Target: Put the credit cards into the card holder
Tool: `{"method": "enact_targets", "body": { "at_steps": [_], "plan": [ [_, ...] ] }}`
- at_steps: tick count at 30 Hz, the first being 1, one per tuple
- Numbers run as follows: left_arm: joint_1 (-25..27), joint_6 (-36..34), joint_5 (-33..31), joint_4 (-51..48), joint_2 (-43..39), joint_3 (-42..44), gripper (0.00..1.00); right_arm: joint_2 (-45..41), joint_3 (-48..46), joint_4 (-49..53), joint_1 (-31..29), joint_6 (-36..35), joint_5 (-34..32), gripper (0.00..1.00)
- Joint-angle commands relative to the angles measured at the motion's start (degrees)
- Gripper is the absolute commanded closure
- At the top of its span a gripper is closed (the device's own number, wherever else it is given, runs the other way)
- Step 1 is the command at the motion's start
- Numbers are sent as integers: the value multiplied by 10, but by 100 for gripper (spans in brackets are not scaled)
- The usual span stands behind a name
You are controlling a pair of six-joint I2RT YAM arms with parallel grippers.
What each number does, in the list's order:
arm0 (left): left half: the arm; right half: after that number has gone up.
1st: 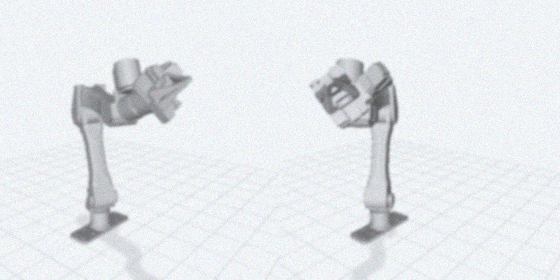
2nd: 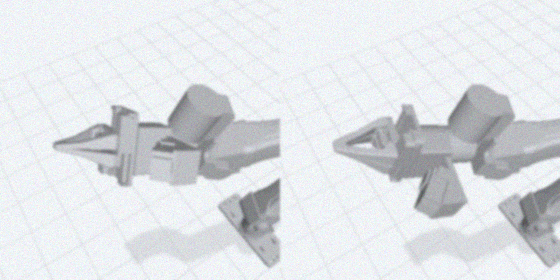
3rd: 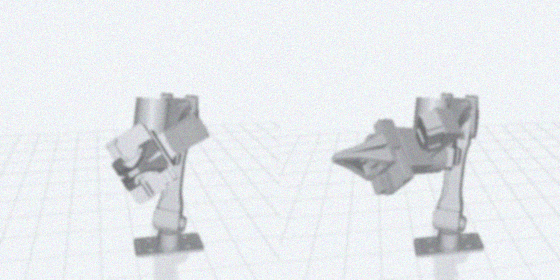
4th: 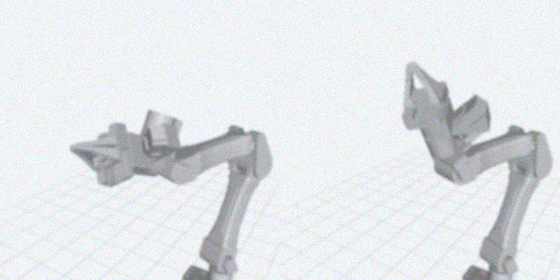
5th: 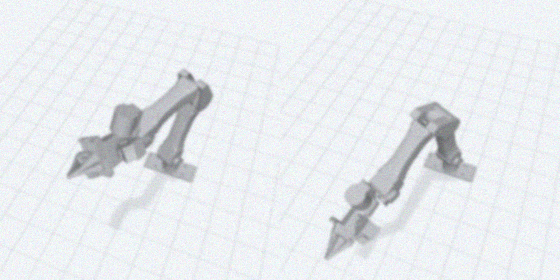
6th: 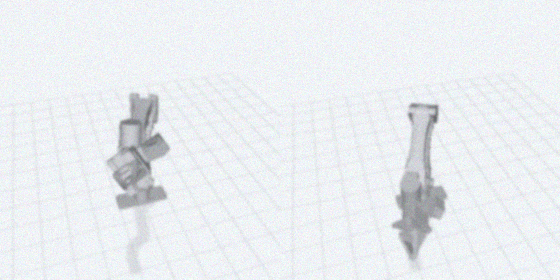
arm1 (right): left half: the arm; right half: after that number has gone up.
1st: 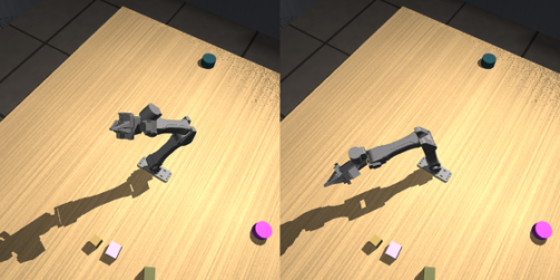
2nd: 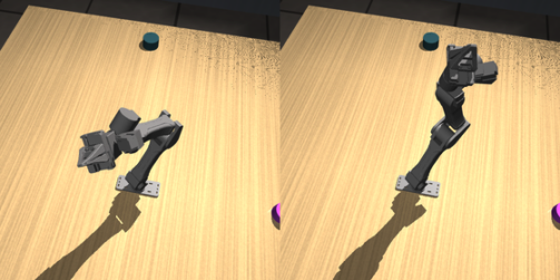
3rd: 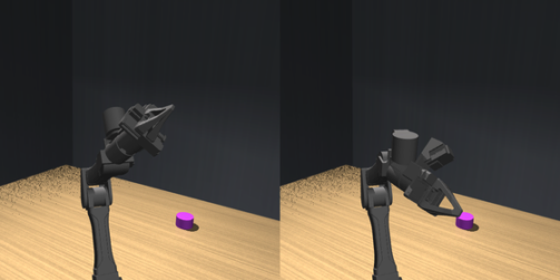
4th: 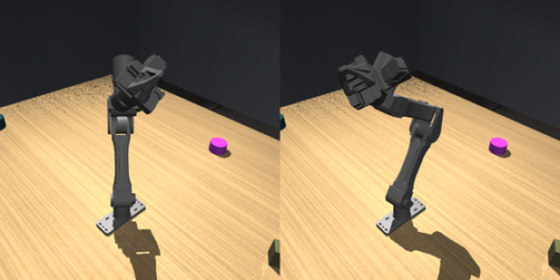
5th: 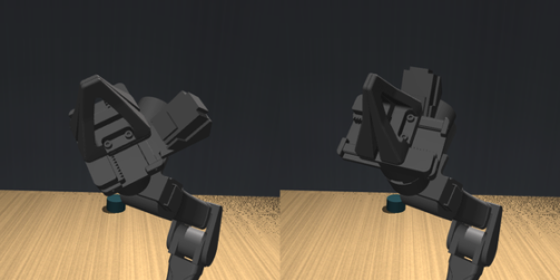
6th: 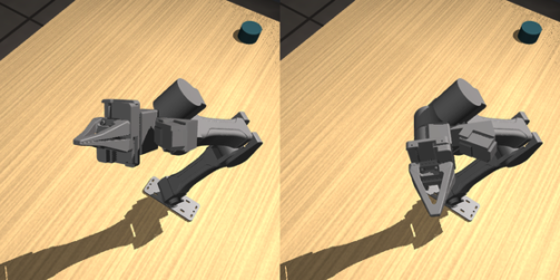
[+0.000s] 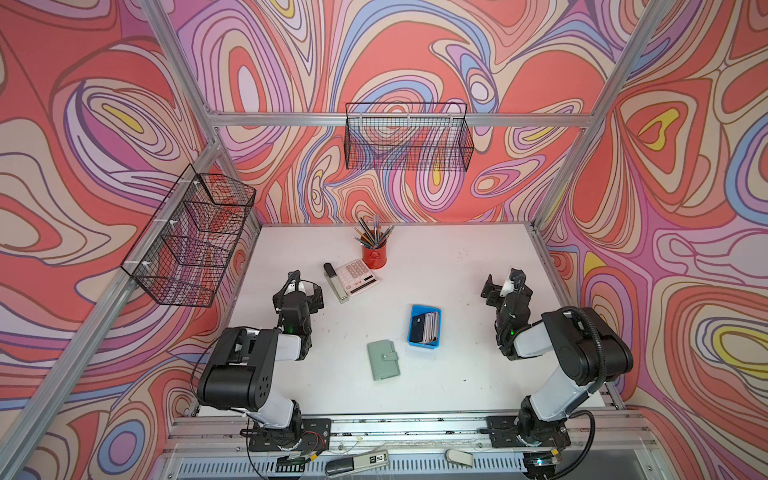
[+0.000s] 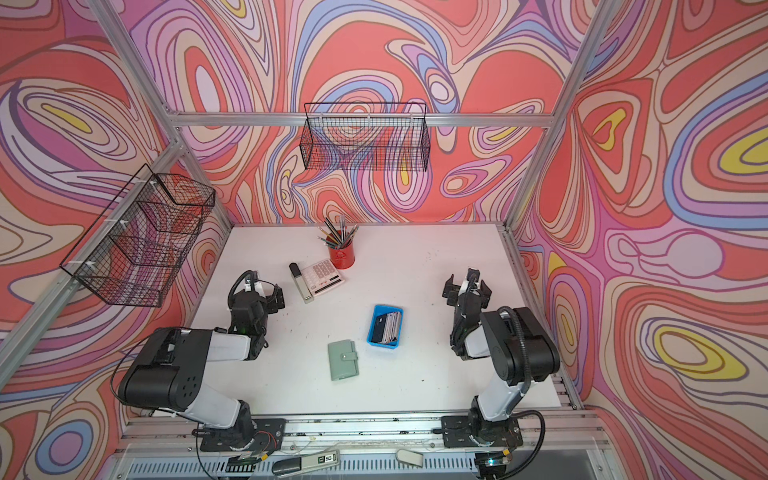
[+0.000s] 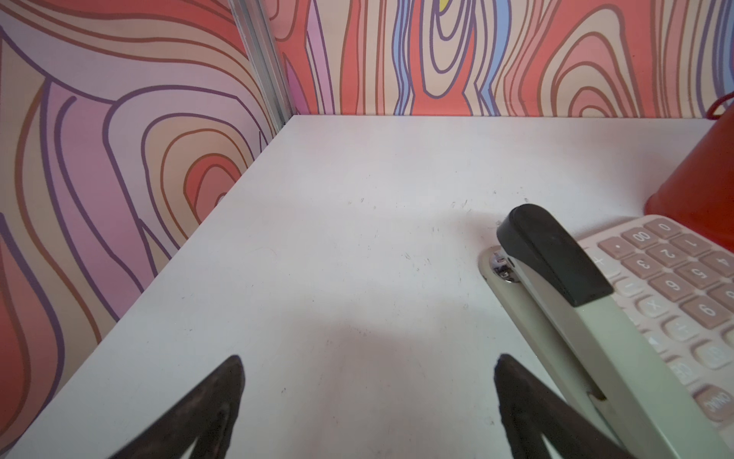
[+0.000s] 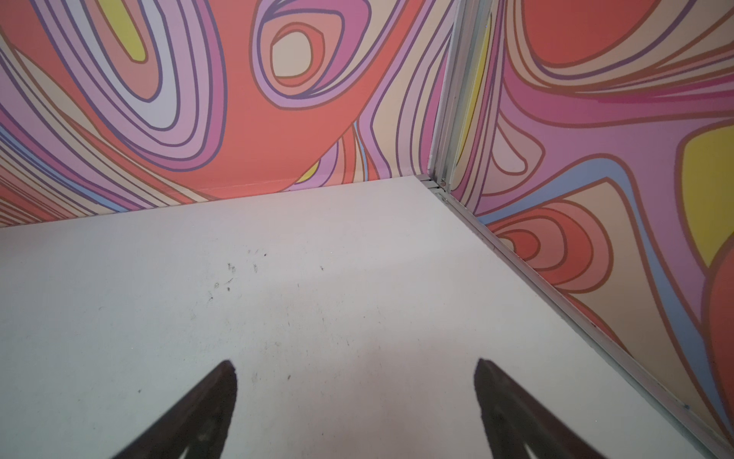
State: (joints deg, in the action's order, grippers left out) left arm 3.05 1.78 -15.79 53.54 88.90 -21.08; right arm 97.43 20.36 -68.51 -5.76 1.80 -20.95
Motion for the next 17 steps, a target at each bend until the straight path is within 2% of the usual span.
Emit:
{"method": "enact_targets", "body": {
  "at_steps": [1,17],
  "plan": [
    [-2,9,13,-18,-7,-1,0,8,6,2,-2,-4,4,2],
    [-1,9,11,-5,-4,3,0,9,8,8,-2,-3,9,2]
  ]
}}
